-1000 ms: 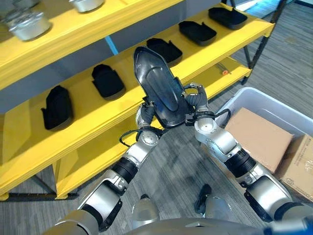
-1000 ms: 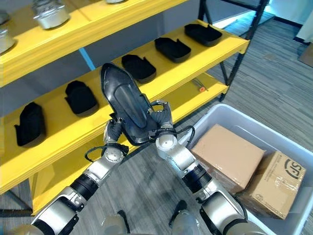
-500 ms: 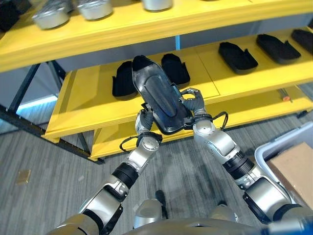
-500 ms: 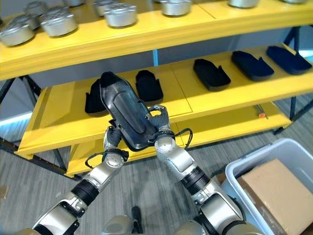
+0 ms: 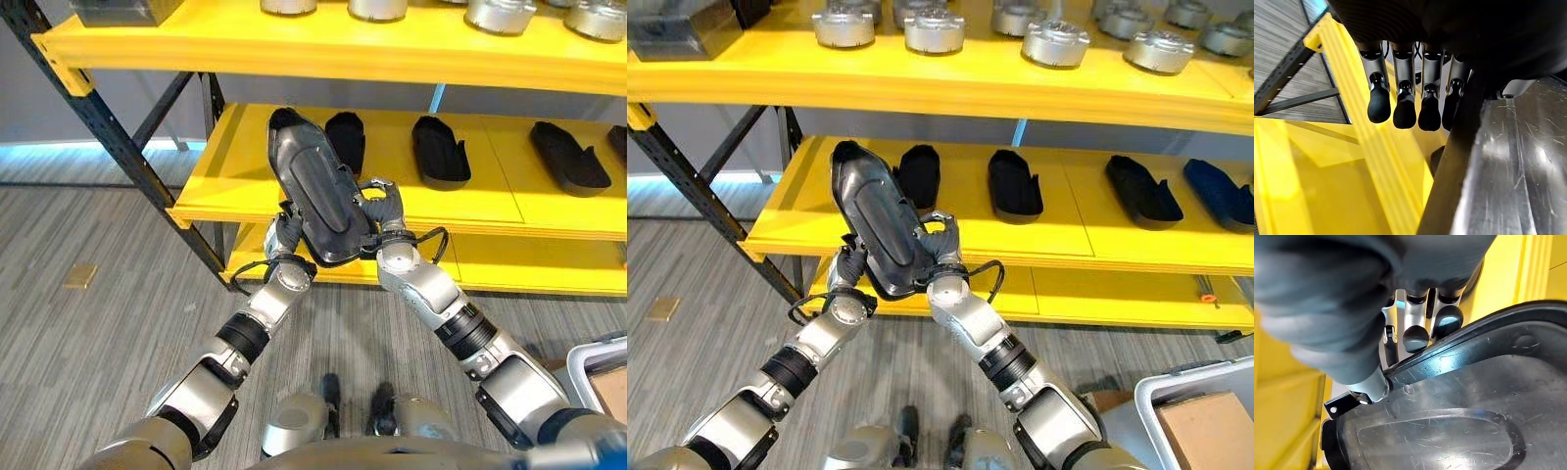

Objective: Move parts from the plastic box to the shelf.

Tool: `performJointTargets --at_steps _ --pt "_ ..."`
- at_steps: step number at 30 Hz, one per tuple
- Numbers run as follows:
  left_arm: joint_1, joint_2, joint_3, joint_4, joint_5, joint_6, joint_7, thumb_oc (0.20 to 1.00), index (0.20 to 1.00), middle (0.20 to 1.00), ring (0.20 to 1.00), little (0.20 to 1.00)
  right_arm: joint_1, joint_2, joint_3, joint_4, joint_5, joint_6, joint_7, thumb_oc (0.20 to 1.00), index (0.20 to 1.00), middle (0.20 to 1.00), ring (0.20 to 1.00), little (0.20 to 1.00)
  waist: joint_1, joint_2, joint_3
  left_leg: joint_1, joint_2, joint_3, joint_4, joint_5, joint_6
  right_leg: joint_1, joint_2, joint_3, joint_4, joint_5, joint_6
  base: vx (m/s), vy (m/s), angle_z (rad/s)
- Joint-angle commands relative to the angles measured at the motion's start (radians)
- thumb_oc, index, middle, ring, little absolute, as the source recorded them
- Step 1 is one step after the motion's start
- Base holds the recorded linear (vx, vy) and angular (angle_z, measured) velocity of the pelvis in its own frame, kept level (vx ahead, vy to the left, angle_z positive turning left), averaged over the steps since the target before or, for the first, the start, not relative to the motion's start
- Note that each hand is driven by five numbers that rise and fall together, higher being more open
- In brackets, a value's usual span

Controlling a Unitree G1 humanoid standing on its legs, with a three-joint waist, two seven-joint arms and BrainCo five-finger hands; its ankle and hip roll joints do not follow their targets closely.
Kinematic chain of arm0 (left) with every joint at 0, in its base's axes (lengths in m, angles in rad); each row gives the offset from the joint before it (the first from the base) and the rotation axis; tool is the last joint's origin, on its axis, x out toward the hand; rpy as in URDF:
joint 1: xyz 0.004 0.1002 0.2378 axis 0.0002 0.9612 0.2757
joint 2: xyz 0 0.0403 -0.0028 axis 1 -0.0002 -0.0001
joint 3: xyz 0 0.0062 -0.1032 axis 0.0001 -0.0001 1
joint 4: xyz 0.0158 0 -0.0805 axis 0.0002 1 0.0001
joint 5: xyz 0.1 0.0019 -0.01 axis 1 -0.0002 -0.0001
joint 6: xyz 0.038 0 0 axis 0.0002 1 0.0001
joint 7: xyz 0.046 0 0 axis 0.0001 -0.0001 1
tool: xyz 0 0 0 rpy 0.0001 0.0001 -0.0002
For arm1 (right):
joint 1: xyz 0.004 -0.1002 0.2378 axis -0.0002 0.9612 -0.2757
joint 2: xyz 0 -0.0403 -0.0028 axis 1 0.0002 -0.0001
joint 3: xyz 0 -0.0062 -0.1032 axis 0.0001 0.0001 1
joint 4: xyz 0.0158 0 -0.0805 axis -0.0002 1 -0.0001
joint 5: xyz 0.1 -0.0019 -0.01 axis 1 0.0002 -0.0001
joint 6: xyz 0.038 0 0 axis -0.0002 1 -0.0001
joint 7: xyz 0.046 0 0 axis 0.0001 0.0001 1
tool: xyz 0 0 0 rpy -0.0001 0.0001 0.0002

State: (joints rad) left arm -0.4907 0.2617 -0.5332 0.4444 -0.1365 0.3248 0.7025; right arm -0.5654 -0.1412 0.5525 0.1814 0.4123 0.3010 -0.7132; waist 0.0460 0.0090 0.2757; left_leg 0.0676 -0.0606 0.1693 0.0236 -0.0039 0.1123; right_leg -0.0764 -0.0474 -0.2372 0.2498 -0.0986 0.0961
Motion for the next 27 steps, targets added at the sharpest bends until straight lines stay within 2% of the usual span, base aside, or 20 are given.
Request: performJointTargets --at_steps 1,9,13,14,15,16,17,19,22,24,25,26,27 --pt "-0.085 -0.086 -0.056 -0.056 0.077 -0.004 -0.067 0.2 0.2 0.2 0.2 0.2 -0.033 0.104 0.057 -0.055 0.056 -0.085 0.037 0.2 0.2 0.2 0.2 0.2 -0.034 -0.004 -0.039 0.116 -0.031 -0.028 -0.065 -0.057 -0.038 -0.041 0.001 0.06 -0.122 0.194 0.042 0.21 0.057 -0.02" --pt "-0.089 -0.102 -0.082 -0.006 0.08 -0.024 -0.041 0.2 0.2 0.2 0.2 0.2 -0.02 0.1 0.064 -0.03 0.064 -0.127 0.06 0.2 0.2 0.2 0.2 0.2 -0.065 -0.005 -0.042 0.101 -0.03 0.028 -0.015 -0.088 -0.035 -0.061 -0.008 0.062 -0.095 0.186 0.036 0.12 -0.016 0.16" --pt "-0.087 -0.113 -0.085 0.024 0.08 -0.038 -0.036 0.2 0.2 0.2 0.2 0.2 -0.029 0.099 0.068 0.006 0.076 -0.15 0.089 0.2 0.2 0.2 0.2 0.2 -0.082 -0.005 -0.059 0.099 -0.025 0.103 0.063 -0.119 -0.043 -0.005 0.0 0.046 -0.111 0.148 0.0 0.16 -0.048 0.19" --pt "-0.088 -0.128 -0.093 0.042 0.076 -0.051 -0.017 0.2 0.2 0.2 0.2 0.2 -0.036 0.096 0.066 0.013 0.07 -0.153 0.099 0.2 0.2 0.2 0.2 0.2 -0.09 -0.007 -0.069 0.075 -0.019 0.137 0.129 -0.14 -0.061 0.02 -0.002 0.037 -0.121 0.129 -0.018 0.13 -0.001 0.12" --pt "-0.089 -0.136 -0.094 0.053 0.071 -0.067 -0.006 0.2 0.2 0.2 0.2 0.2 -0.046 0.094 0.065 0.026 0.062 -0.157 0.107 0.2 0.2 0.2 0.2 0.2 -0.094 -0.011 -0.067 0.024 0.003 0.163 0.257 -0.161 -0.089 0.043 -0.014 0.031 -0.12 0.114 -0.037 0.1 0.008 0.07" --pt "-0.088 -0.136 -0.092 0.057 0.07 -0.076 -0.008 0.2 0.2 0.2 0.2 0.2 -0.05 0.096 0.064 0.032 0.062 -0.157 0.104 0.2 0.2 0.2 0.2 0.2 -0.094 -0.011 -0.065 0.003 0.022 0.17 0.309 -0.141 -0.102 0.052 -0.017 0.032 -0.118 0.106 -0.046 0.1 0.033 0.04" --pt "-0.093 -0.146 -0.08 0.076 0.082 -0.088 -0.026 0.2 0.2 0.2 0.2 0.2 -0.064 0.102 0.057 0.052 0.056 -0.151 0.108 0.2 0.2 0.2 0.2 0.2 -0.104 -0.012 -0.064 -0.033 0.11 0.205 0.406 -0.114 -0.125 0.06 -0.028 0.033 -0.093 0.078 -0.065 0.07 0.07 0.0" --pt "-0.099 -0.158 -0.075 0.107 0.083 -0.104 -0.035 0.2 0.2 0.2 0.2 0.2 -0.079 0.105 0.055 0.065 0.046 -0.14 0.114 0.2 0.2 0.2 0.2 0.2 -0.114 -0.006 -0.066 -0.011 0.154 0.216 0.365 -0.124 -0.115 0.058 -0.036 0.039 -0.054 0.049 -0.074 0.07 0.174 0.03" --pt "-0.099 -0.164 -0.068 0.137 0.075 -0.157 -0.03 0.2 0.2 0.2 0.2 0.2 -0.105 0.101 0.06 0.071 0.052 -0.109 0.122 0.2 0.2 0.2 0.2 0.2 -0.106 0.016 -0.081 0.013 0.169 0.124 0.205 -0.071 -0.134 0.065 -0.028 0.07 -0.036 0.022 -0.077 0.07 0.349 0.01" --pt "-0.096 -0.168 -0.066 0.136 0.065 -0.192 -0.021 0.2 0.2 0.2 0.2 0.2 -0.11 0.092 0.055 0.071 0.051 -0.095 0.123 0.2 0.2 0.2 0.2 0.2 -0.105 0.03 -0.083 0.014 0.215 0.087 0.124 -0.007 -0.171 0.075 -0.032 0.076 -0.034 0.001 -0.078 0.01 0.365 -0.22" --pt "-0.092 -0.17 -0.068 0.122 0.066 -0.206 -0.019 0.2 0.2 0.2 0.2 0.2 -0.109 0.085 0.052 0.066 0.044 -0.089 0.122 0.2 0.2 0.2 0.2 0.2 -0.103 0.039 -0.083 0.007 0.255 0.067 0.077 0.05 -0.192 0.082 -0.04 0.077 -0.034 -0.012 -0.076 0.03 0.551 -0.3" --pt "-0.083 -0.168 -0.077 0.085 0.056 -0.206 -0.012 0.2 0.2 0.2 0.2 0.2 -0.096 0.075 0.054 0.057 0.024 -0.085 0.125 0.2 0.2 0.2 0.2 0.2 -0.097 0.044 -0.079 -0.026 0.333 0.04 0.03 0.154 -0.215 0.092 -0.066 0.079 -0.02 -0.03 -0.075 0.04 0.6 -0.17" --pt "-0.078 -0.165 -0.081 0.065 0.053 -0.197 -0.007 0.2 0.2 0.2 0.2 0.2 -0.088 0.072 0.061 0.054 0.014 -0.088 0.122 0.2 0.2 0.2 0.2 0.2 -0.094 0.042 -0.073 -0.039 0.368 0.028 0.017 0.186 -0.217 0.096 -0.087 0.076 -0.002 -0.043 -0.075 0.07 0.588 -0.04"
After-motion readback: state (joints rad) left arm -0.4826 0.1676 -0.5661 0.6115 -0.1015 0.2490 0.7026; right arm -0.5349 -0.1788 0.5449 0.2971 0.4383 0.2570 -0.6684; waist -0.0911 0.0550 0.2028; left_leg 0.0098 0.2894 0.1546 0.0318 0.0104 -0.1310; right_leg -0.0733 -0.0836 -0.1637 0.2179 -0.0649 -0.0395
